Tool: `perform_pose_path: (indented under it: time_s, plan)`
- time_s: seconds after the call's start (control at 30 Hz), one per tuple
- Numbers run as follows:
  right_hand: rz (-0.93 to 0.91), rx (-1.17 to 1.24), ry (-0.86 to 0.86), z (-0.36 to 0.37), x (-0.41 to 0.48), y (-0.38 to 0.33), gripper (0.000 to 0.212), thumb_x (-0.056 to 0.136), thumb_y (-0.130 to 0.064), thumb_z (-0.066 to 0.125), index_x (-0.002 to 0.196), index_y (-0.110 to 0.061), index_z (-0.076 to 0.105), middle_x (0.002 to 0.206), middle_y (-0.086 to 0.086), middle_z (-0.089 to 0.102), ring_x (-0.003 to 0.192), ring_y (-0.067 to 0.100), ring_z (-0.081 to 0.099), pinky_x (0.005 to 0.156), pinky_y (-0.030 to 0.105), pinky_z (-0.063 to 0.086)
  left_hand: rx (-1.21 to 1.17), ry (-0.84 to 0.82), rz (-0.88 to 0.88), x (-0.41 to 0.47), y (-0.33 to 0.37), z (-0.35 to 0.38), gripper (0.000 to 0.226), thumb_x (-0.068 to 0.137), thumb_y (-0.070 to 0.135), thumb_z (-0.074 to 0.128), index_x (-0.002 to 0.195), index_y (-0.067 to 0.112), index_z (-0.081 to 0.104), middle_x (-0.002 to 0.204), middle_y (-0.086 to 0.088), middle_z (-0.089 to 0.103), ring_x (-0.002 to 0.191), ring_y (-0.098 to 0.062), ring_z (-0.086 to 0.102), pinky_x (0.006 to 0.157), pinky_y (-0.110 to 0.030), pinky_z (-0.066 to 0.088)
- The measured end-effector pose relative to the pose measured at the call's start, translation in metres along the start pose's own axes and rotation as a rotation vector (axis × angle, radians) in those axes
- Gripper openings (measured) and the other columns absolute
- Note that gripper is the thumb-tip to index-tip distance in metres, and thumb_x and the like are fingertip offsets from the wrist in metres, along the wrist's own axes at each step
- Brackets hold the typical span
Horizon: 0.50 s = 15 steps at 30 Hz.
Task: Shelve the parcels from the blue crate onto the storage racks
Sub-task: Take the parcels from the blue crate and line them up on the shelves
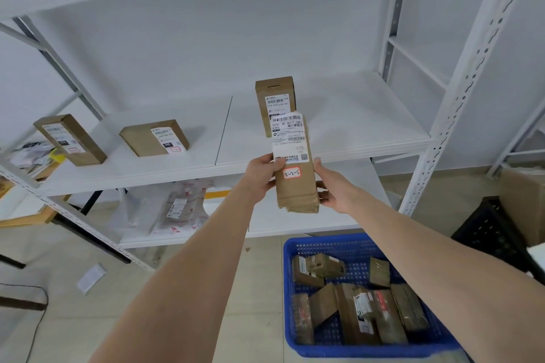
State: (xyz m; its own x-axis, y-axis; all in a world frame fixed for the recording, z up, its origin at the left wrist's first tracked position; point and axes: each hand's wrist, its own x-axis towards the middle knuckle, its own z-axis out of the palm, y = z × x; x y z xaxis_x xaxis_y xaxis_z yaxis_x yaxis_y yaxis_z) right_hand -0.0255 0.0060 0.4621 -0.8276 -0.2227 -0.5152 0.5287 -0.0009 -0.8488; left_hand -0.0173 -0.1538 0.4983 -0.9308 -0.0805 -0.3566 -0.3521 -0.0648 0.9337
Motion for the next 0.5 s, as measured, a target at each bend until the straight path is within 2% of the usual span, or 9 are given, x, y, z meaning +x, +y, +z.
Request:
perform_pose_path:
  time_s: [0.07,0.2,0.33,0.5]
  plan:
    - [0.002,0.022,-0.021,0.001,0.000,-0.001,0.048,0.090,-0.061,0.043,0.114,-0.022,0.058,0.108,0.007,0.063,0.106,0.028,0.060,0.096,0.041,0.049,0.000,-0.039,0.011,-0.003,0.002,-0.005,0.035,0.093,0.003,0.053,0.128,0.005,0.055,0.114,-0.009,0.064,0.095,-0.019,0.061,0.082,-0.027,0.051]
    - [-0.024,0.059,-0.056,0.006,0.000,-0.006,0.045,0.087,-0.060,0.052,0.112,-0.023,0.060,0.107,0.007,0.064,0.103,0.028,0.061,0.091,0.040,0.051,-0.023,-0.077,0.035,-0.008,0.005,-0.009,0.040,0.093,-0.003,0.050,0.132,0.003,0.050,0.124,-0.013,0.061,0.107,-0.026,0.060,0.092,-0.033,0.050]
    - [-0.023,0.107,-0.068,0.016,0.002,-0.014,0.045,0.088,-0.058,0.054,0.114,-0.021,0.060,0.111,0.012,0.062,0.104,0.031,0.060,0.089,0.040,0.052,0.004,-0.059,0.079,-0.016,0.013,-0.014,0.035,0.093,-0.005,0.045,0.128,-0.002,0.051,0.124,-0.015,0.060,0.101,-0.023,0.060,0.081,-0.027,0.051]
    - [-0.054,0.136,-0.088,0.036,0.001,-0.024,0.043,0.091,-0.051,0.054,0.118,-0.018,0.061,0.104,0.011,0.063,0.087,0.027,0.060,0.079,0.036,0.051,0.040,0.053,0.062,-0.029,0.024,-0.022,0.032,0.097,0.005,0.045,0.127,0.011,0.054,0.114,-0.006,0.062,0.104,-0.021,0.057,0.085,-0.034,0.047]
